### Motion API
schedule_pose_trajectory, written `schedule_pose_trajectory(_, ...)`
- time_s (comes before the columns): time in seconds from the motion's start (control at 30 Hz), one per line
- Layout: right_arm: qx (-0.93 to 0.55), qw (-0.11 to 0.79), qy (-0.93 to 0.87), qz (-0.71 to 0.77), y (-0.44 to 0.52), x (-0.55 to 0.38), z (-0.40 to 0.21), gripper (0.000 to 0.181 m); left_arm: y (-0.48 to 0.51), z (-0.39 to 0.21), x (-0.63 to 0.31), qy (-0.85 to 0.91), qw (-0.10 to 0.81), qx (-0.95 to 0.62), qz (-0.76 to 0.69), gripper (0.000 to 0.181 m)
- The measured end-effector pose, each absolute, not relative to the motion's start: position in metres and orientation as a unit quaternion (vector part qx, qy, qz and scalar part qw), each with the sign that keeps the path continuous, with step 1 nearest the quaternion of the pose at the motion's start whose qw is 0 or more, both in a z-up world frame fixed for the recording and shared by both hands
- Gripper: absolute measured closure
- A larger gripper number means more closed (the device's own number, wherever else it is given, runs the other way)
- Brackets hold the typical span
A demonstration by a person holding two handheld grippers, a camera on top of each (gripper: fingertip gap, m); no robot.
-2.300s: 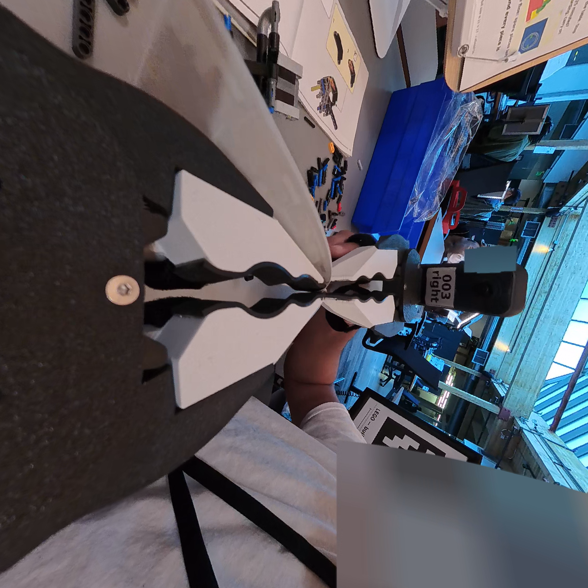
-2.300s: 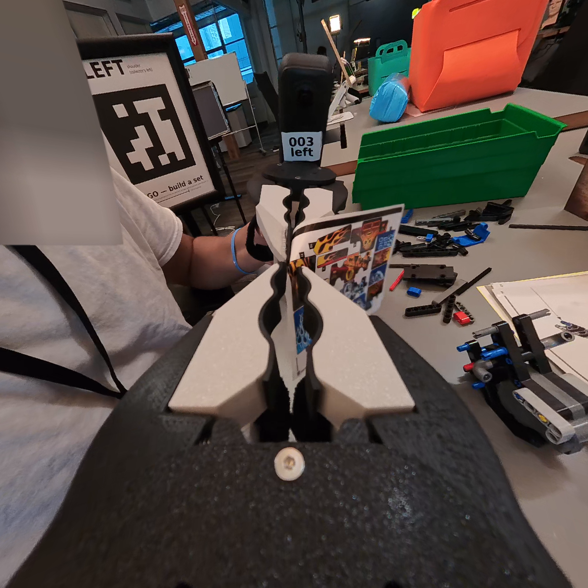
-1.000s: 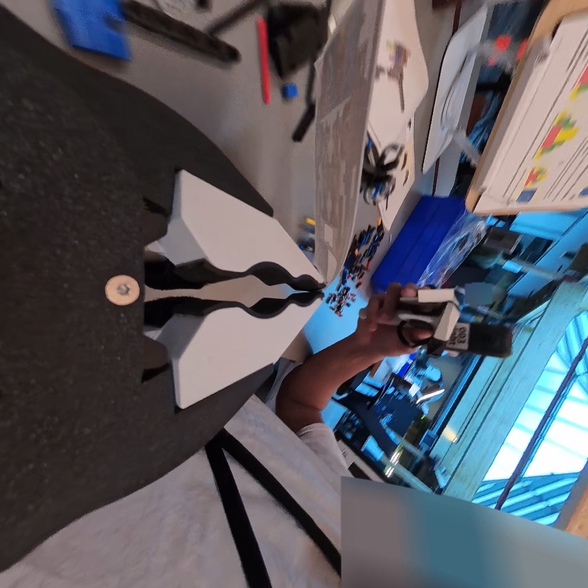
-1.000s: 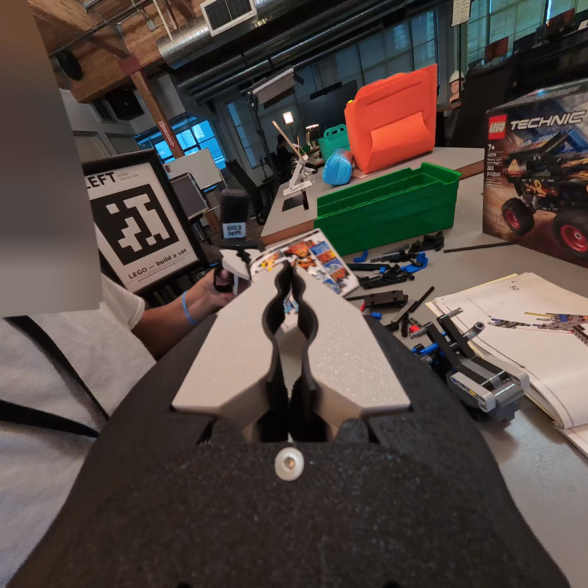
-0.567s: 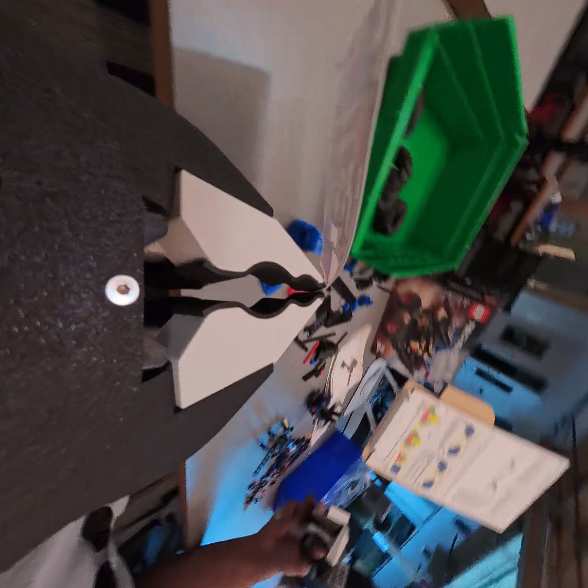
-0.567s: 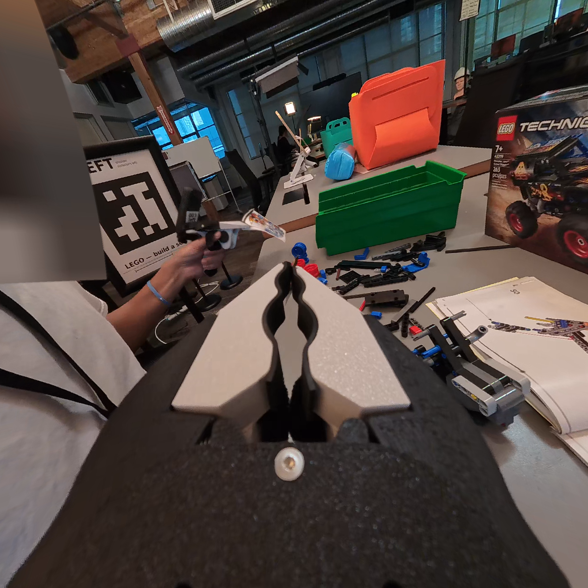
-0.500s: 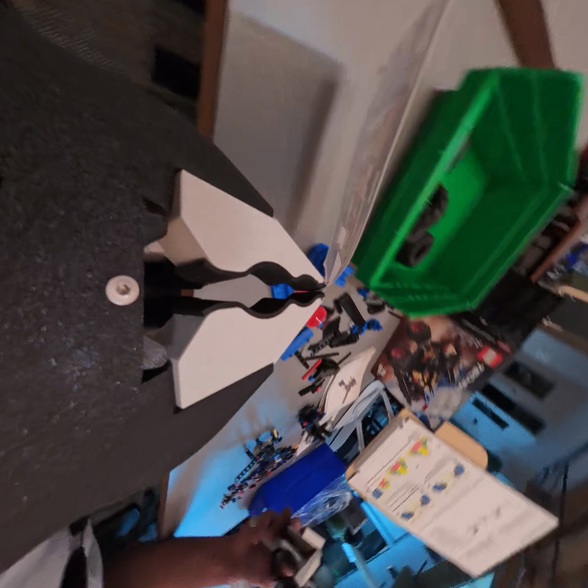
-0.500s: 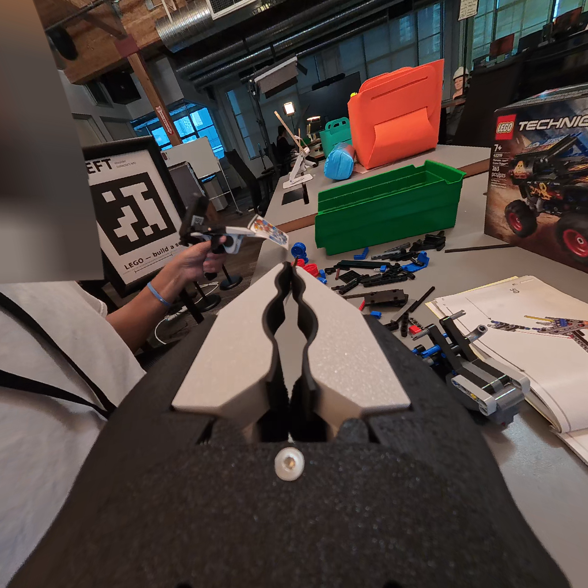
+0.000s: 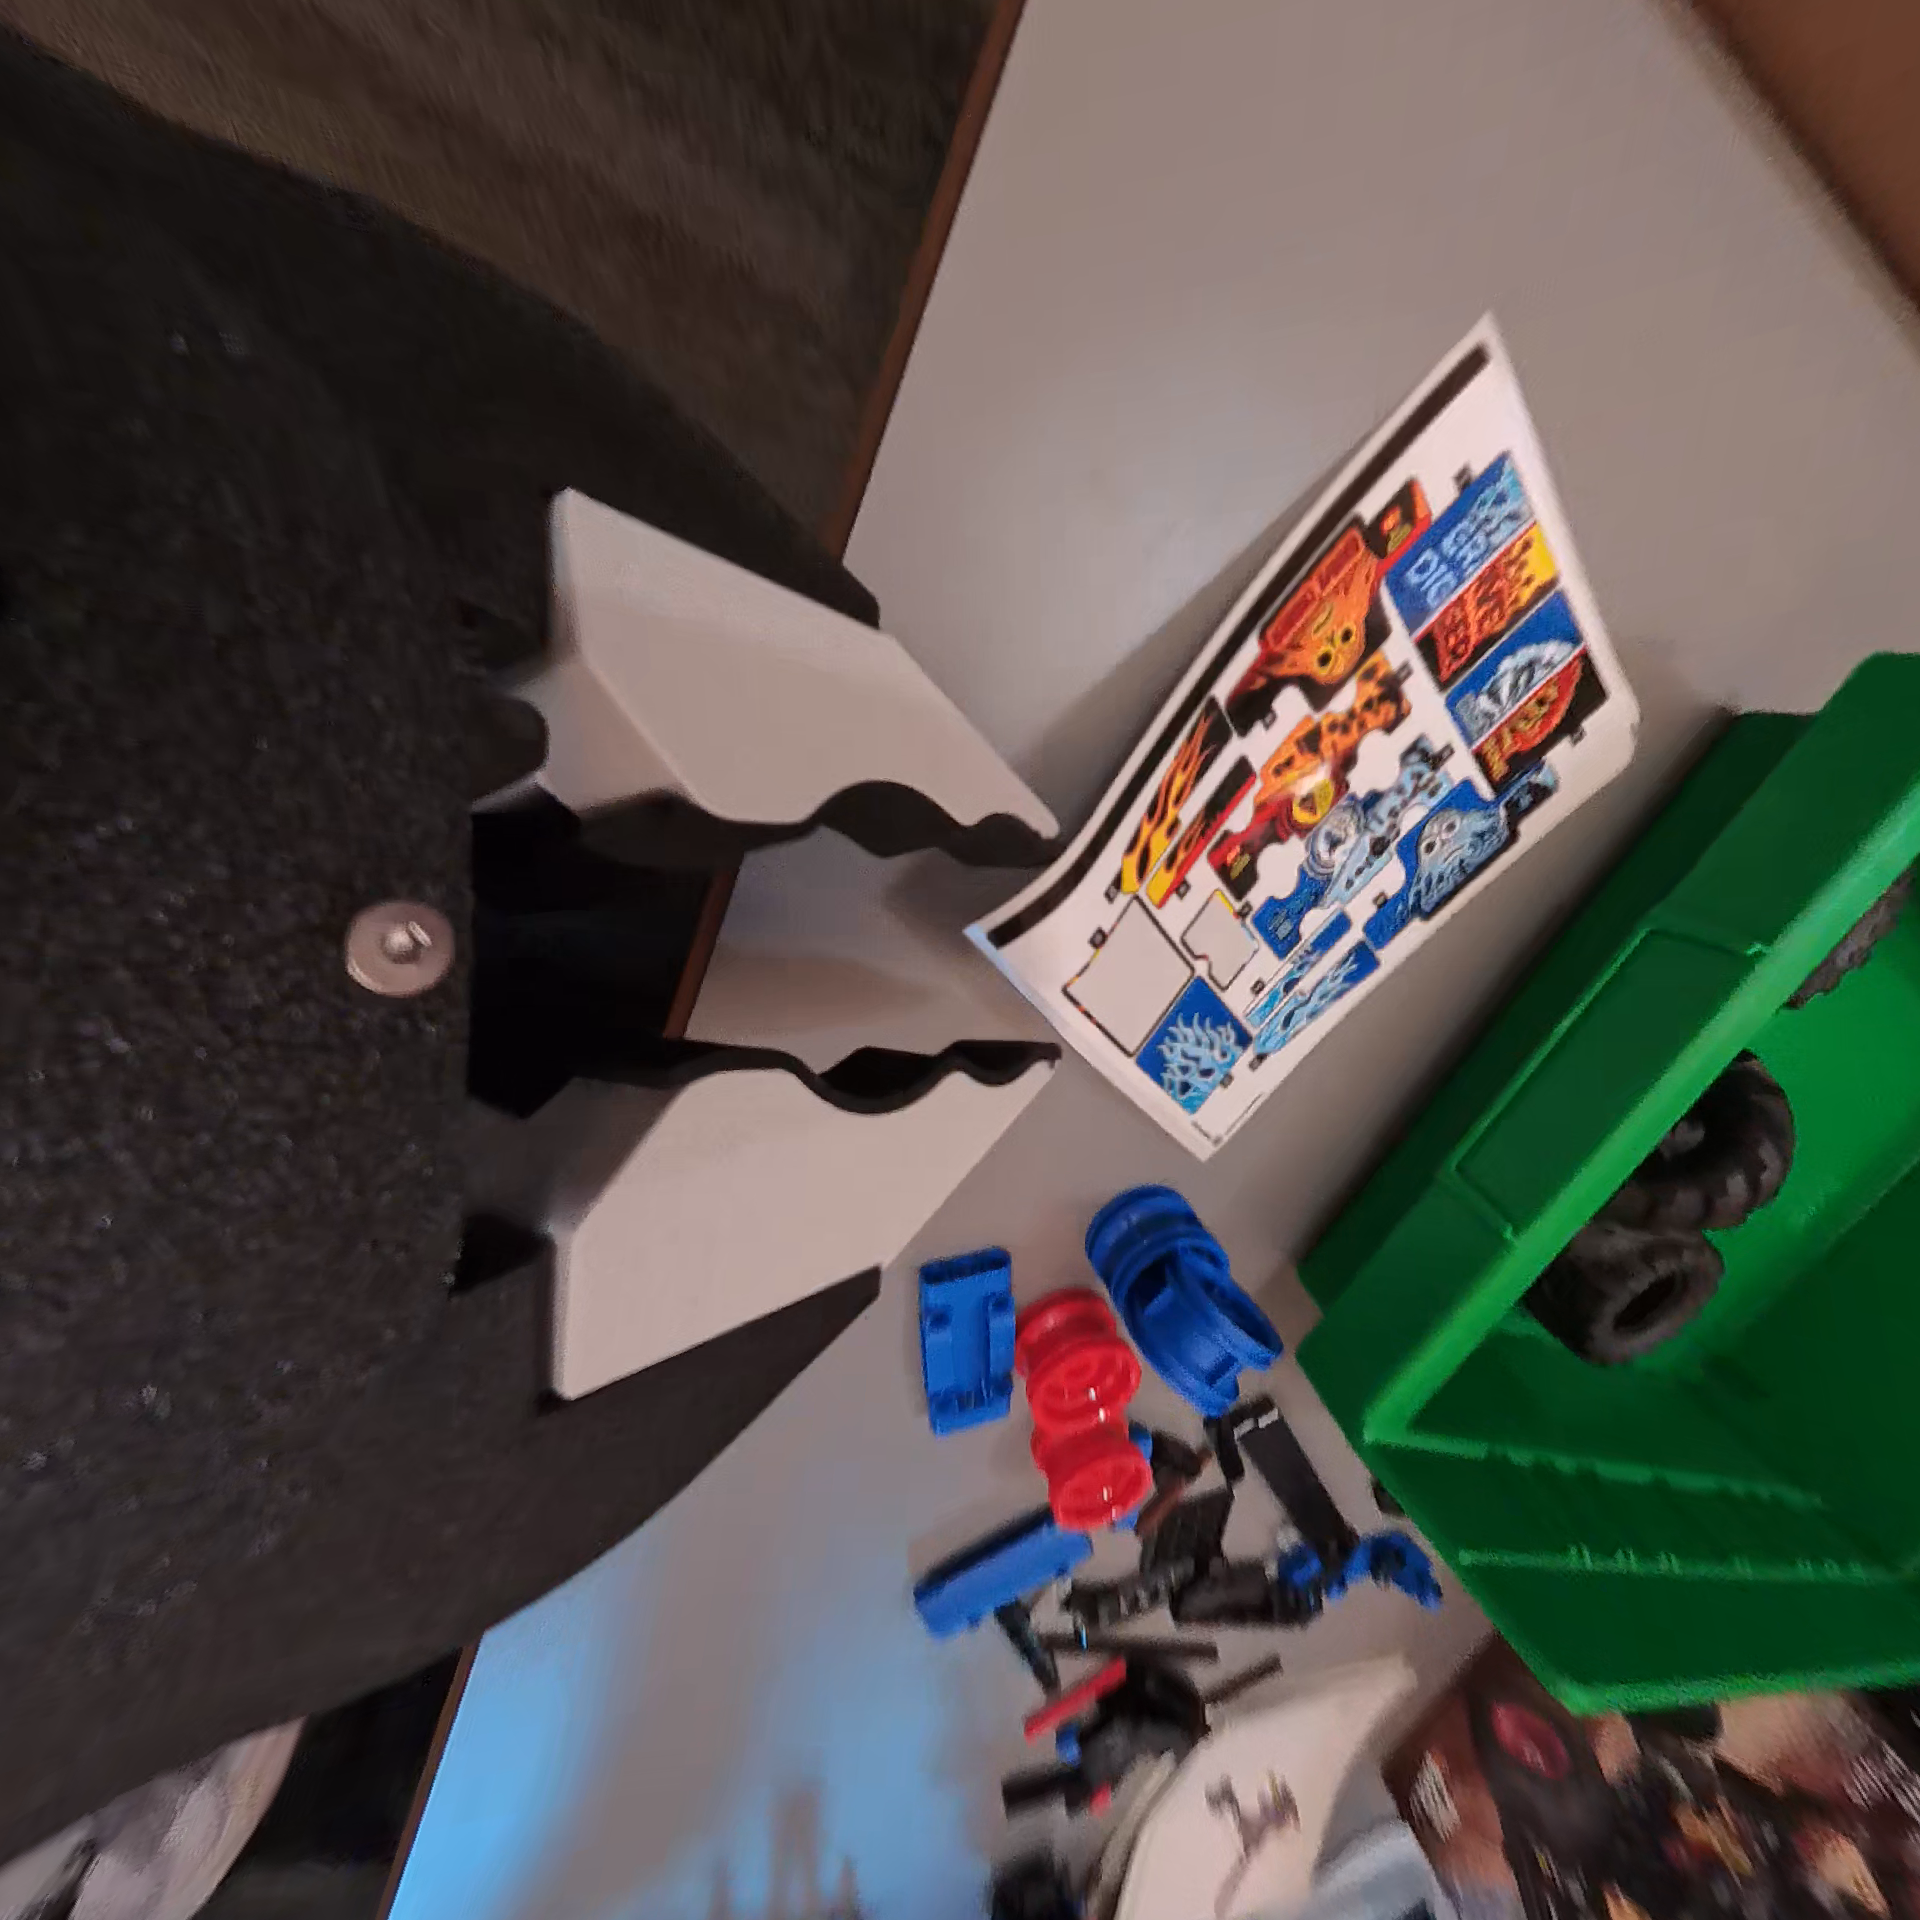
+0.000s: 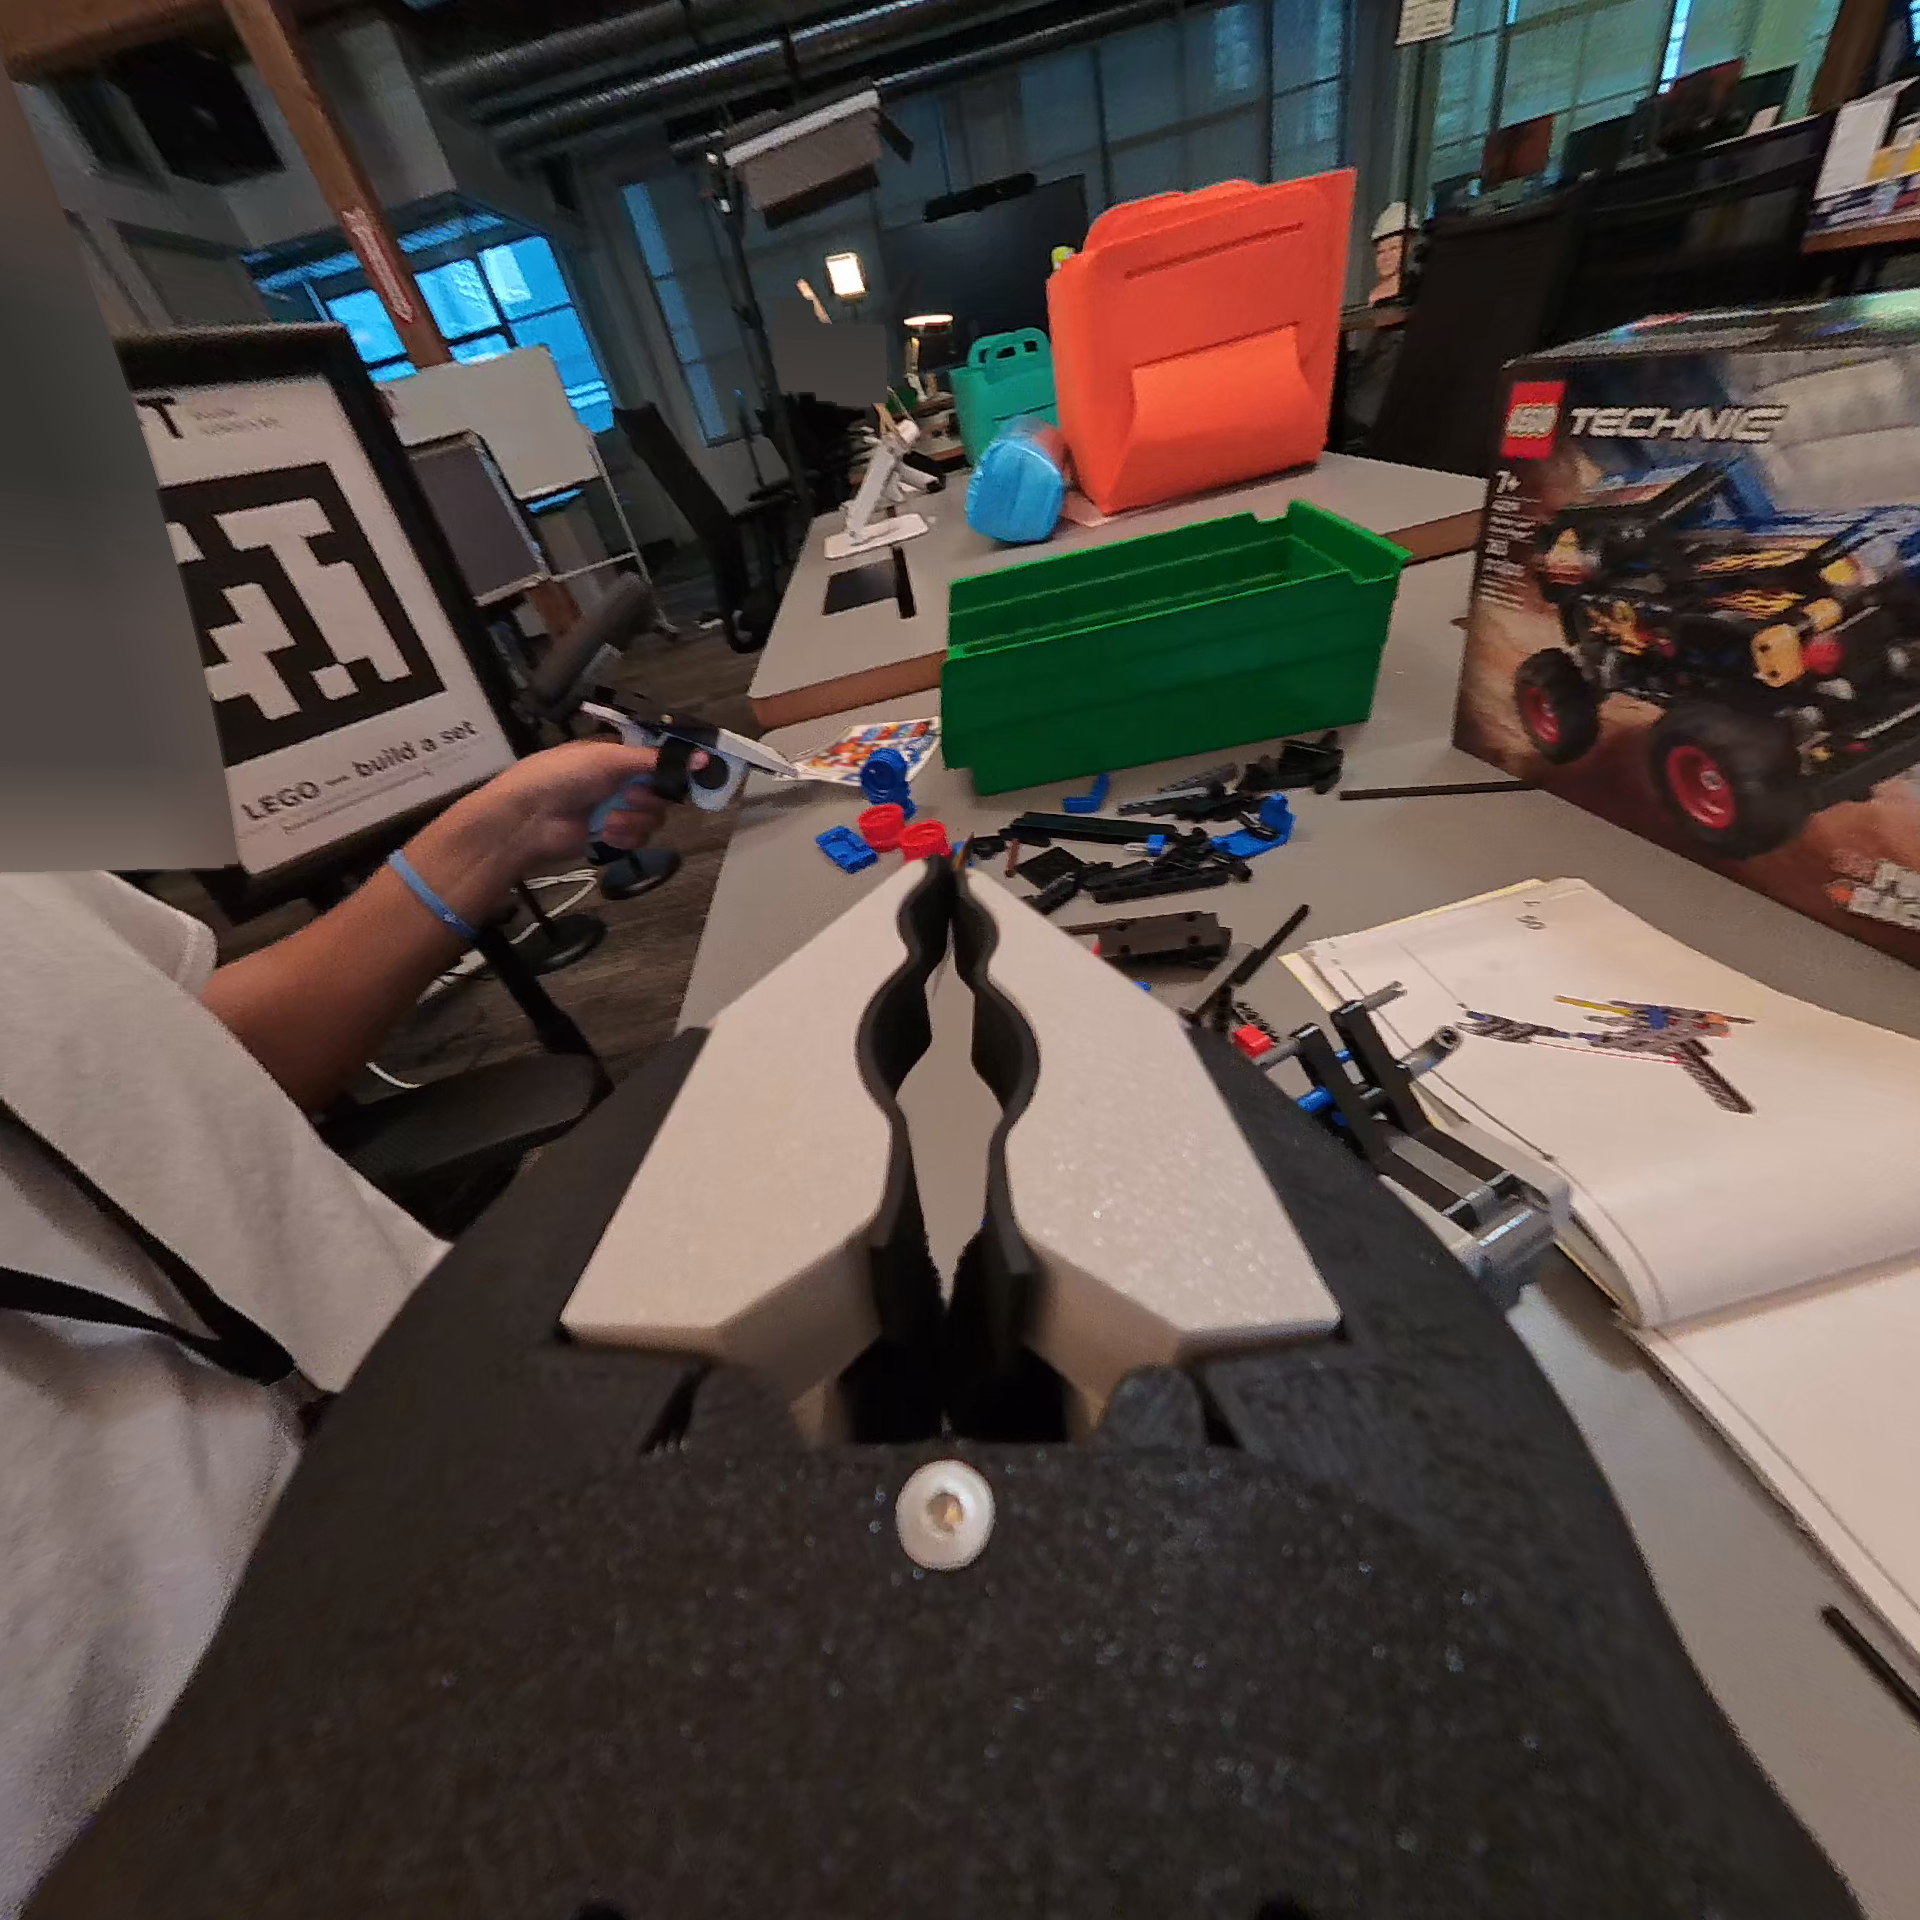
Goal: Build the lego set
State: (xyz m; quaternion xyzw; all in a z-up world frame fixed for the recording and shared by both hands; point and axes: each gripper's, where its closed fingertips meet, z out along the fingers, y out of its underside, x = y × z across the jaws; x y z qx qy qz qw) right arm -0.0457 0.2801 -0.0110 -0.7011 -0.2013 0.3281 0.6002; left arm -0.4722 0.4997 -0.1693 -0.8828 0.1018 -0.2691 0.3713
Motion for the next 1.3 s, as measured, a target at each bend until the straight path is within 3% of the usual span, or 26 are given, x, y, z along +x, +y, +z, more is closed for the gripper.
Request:
schedule_pose_trajectory(0.2, -0.716, 0.628, -0.191, 0.238, 0.281, -0.024, -0.003, 0.181, 0.504, -0.125, -0.467, 0.158, 0.469, -0.856, -0.152, 0.136)
schedule_pose_trajectory(0.4, -0.730, 0.636, -0.129, 0.214, 0.267, 0.010, -0.008, 0.181, 0.498, -0.124, -0.468, 0.199, 0.451, -0.870, -0.031, 0.127)
schedule_pose_trajectory(0.5, -0.745, 0.636, -0.107, 0.173, 0.249, 0.026, -0.016, 0.181, 0.483, -0.079, -0.425, 0.250, 0.509, -0.821, -0.060, 0.123)
schedule_pose_trajectory(0.6, -0.747, 0.644, -0.067, 0.152, 0.228, 0.033, -0.024, 0.181, 0.438, -0.037, -0.316, 0.414, 0.521, -0.729, -0.161, 0.125)
schedule_pose_trajectory(0.67, -0.745, 0.649, -0.048, 0.145, 0.216, 0.029, -0.030, 0.181, 0.389, -0.025, -0.238, 0.548, 0.493, -0.637, -0.229, 0.134)
schedule_pose_trajectory(0.87, -0.741, 0.664, -0.019, 0.101, 0.183, 0.021, -0.045, 0.181, 0.286, -0.037, -0.095, 0.804, 0.364, -0.385, -0.271, 0.136)
schedule_pose_trajectory(1.07, -0.663, 0.739, 0.049, 0.107, 0.145, 0.027, -0.033, 0.181, 0.257, -0.079, -0.019, 0.877, 0.215, -0.311, -0.297, 0.137)
schedule_pose_trajectory(1.3, -0.649, 0.760, 0.032, 0.000, 0.123, 0.047, -0.031, 0.181, 0.249, -0.135, 0.020, 0.916, 0.139, -0.275, -0.258, 0.133)
